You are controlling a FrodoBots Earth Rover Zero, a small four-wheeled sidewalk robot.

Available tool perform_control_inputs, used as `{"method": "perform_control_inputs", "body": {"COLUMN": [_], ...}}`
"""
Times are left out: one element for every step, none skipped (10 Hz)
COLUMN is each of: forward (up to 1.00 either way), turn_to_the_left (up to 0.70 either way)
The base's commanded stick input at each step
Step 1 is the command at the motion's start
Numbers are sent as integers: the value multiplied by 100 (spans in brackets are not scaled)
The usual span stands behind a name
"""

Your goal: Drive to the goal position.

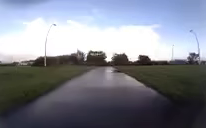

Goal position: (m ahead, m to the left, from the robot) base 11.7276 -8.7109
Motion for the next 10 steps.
{"method": "perform_control_inputs", "body": {"forward": [45,45,45,45,45,45,45,45,45,45], "turn_to_the_left": [0,0,0,0,0,0,0,0,0,0]}}
